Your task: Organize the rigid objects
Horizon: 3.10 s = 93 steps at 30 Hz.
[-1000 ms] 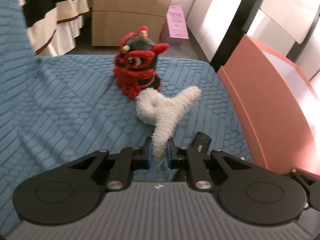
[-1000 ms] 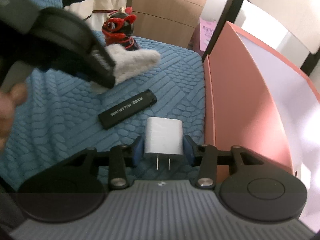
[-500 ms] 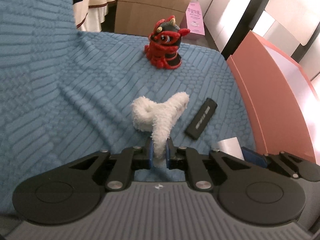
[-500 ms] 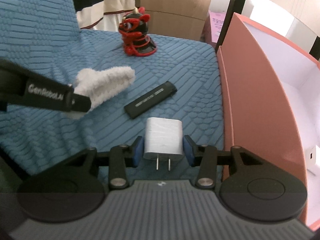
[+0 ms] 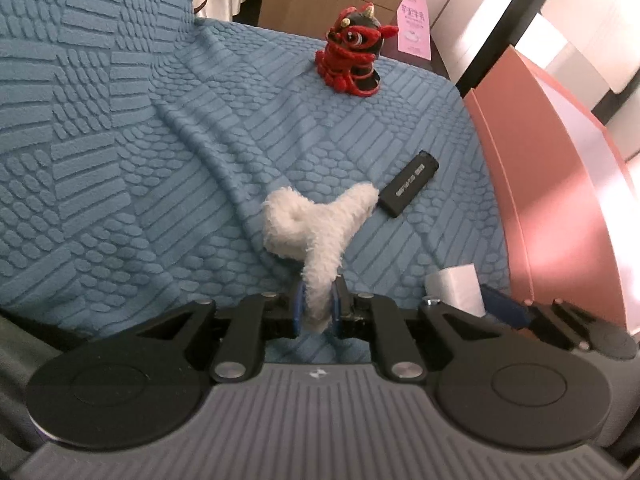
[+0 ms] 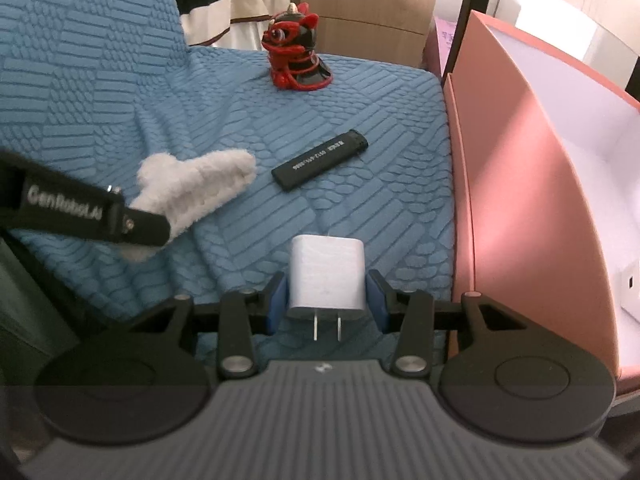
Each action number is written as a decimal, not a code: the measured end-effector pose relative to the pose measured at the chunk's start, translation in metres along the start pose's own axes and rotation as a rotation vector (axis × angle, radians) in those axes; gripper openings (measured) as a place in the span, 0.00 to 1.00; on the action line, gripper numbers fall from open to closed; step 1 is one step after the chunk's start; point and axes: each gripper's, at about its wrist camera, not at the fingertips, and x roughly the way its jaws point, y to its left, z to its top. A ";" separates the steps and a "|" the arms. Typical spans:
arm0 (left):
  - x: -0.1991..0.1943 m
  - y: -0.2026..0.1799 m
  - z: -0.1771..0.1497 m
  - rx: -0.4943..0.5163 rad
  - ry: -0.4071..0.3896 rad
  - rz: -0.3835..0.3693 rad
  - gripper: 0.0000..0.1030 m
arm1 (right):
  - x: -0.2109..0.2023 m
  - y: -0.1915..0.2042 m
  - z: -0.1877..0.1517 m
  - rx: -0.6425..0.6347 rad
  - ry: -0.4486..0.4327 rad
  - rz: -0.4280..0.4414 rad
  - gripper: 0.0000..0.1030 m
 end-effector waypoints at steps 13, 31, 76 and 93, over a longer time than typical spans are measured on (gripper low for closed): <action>0.004 0.005 0.007 -0.001 0.005 0.008 0.59 | 0.004 -0.010 -0.002 0.087 0.012 0.054 0.47; 0.016 0.002 0.017 0.094 -0.018 0.053 0.65 | -0.001 -0.016 0.007 0.108 -0.034 0.048 0.44; -0.041 0.000 0.032 0.009 -0.154 -0.052 0.50 | -0.044 -0.018 0.033 0.125 -0.073 0.054 0.44; -0.116 -0.102 0.069 0.072 -0.261 -0.113 0.50 | -0.137 -0.082 0.083 0.146 -0.218 0.054 0.44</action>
